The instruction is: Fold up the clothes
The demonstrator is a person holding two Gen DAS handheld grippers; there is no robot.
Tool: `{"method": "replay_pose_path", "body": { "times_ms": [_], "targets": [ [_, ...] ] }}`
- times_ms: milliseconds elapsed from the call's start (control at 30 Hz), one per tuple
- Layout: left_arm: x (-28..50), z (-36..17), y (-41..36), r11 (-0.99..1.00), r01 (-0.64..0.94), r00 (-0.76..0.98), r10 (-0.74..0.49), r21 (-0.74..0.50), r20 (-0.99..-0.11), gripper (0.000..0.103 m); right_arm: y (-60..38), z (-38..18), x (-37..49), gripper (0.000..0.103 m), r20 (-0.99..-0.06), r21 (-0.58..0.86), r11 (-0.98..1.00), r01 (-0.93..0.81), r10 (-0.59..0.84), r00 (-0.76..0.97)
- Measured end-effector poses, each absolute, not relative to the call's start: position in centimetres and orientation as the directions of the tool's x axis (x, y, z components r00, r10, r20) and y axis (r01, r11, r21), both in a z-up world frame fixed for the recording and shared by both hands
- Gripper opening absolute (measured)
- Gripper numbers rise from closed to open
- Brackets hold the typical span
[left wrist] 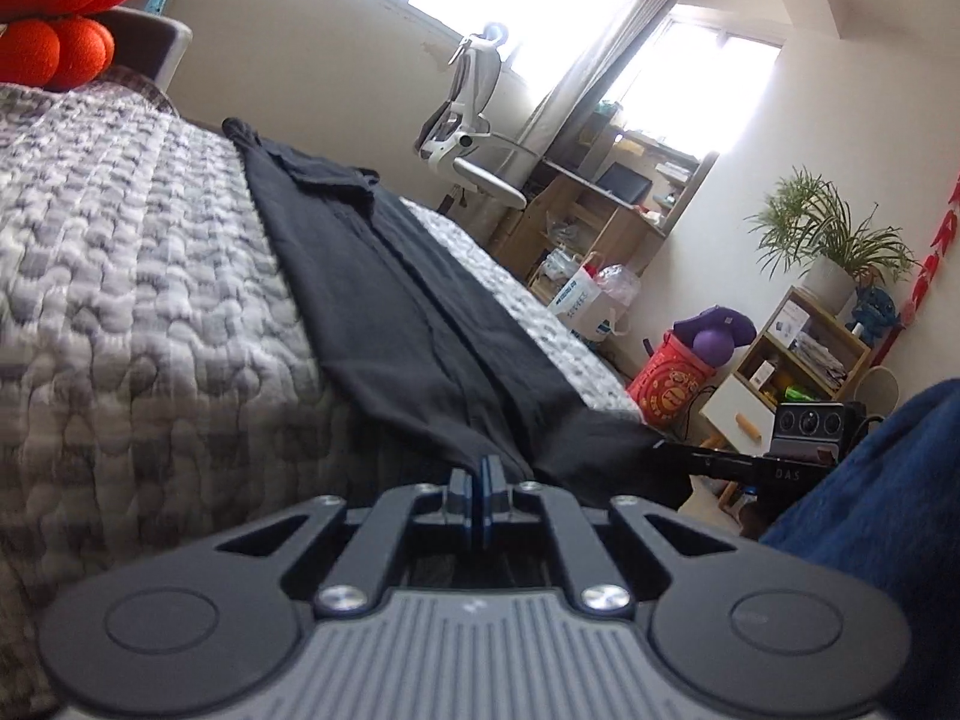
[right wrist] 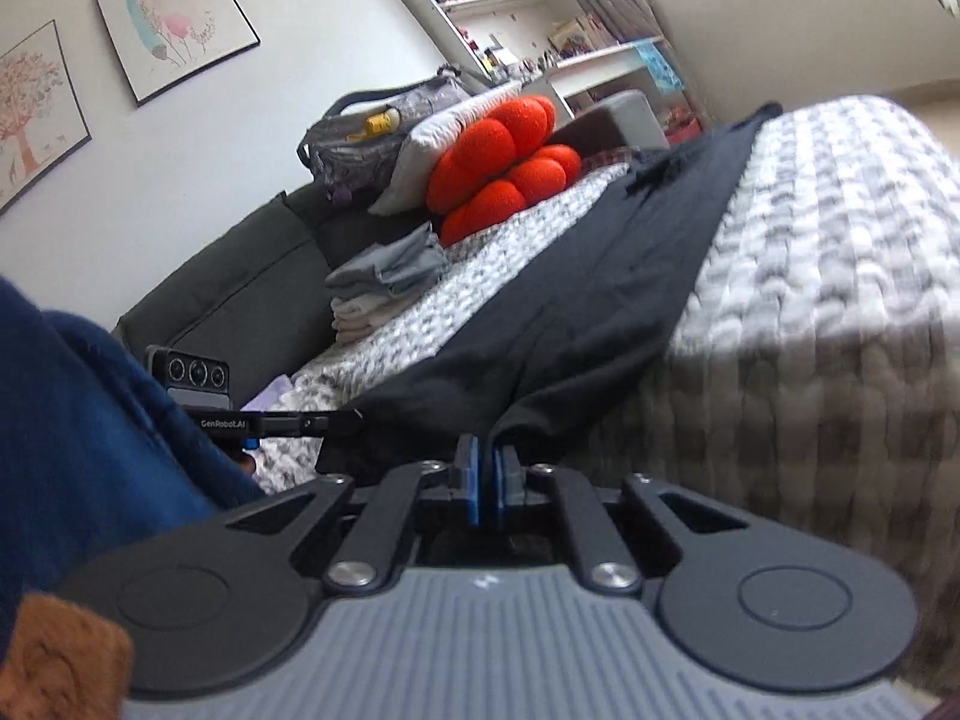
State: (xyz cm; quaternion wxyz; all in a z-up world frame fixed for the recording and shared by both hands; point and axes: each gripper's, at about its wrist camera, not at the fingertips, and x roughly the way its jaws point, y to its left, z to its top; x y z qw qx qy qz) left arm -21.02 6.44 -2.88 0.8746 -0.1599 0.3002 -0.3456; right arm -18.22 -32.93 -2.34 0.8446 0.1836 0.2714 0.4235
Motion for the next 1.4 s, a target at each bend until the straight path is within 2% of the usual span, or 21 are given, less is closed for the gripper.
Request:
{"method": "replay_pose_path", "body": {
  "times_ms": [267,600,667,733,800,933,1100,1133,1200,1400],
  "targets": [
    [-21.9,-6.0,6.9,0.749,0.434,0.578,-0.657,-0.501,-0.483,0.003,-32.9,-3.7,-19.3,0.008,-0.316,0.566,0.568,-0.597,0.819,0.48],
    [-20.2,-5.2,6.2,0.785,0.414,0.621,-0.614,-0.46,-0.488,0.003,-32.8,-2.9,-18.2,0.008,-0.305,0.55,0.603,-0.578,0.789,0.533],
    [-20.2,-5.5,5.9,0.806,0.407,0.629,-0.588,-0.429,-0.509,0.012,-32.7,-3.0,-17.9,0.008,-0.316,0.543,0.611,-0.575,0.784,0.534],
    [-20.3,-6.2,5.9,0.811,0.4,0.627,-0.582,-0.427,-0.518,0.042,-32.5,-3.6,-17.9,0.008,-0.34,0.54,0.619,-0.57,0.78,0.525],
    [-20.3,-6.9,5.7,0.815,0.391,0.624,-0.576,-0.427,-0.528,0.048,-32.4,-4.4,-17.9,0.008,-0.363,0.542,0.624,-0.562,0.778,0.513],
    [-19.8,-8.2,5.1,0.831,0.378,0.622,-0.554,-0.408,-0.553,0.049,-32.1,-5.7,-17.4,0.008,-0.401,0.545,0.645,-0.537,0.762,0.508],
    [-19.2,-8.7,4.1,0.802,0.432,0.593,-0.597,-0.412,-0.54,0.046,-32.0,-6.1,-17.1,0.008,-0.411,0.546,0.655,-0.523,0.753,0.514],
    [-19.1,-8.9,3.8,0.802,0.439,0.584,-0.598,-0.405,-0.549,0.03,-32.0,-6.1,-17.1,0.008,-0.412,0.545,0.656,-0.522,0.751,0.516],
    [-18.8,-9.2,3.4,0.804,0.448,0.565,-0.593,-0.391,-0.574,0.006,-32.0,-6.1,-17.2,0.008,-0.412,0.544,0.658,-0.52,0.75,0.518],
    [-19.5,-7.9,5.4,0.767,0.436,0.557,-0.64,-0.47,-0.529,0.004,-32.7,-4.6,-17.9,0.008,-0.345,0.549,0.617,-0.564,0.782,0.519]
  ]
}}
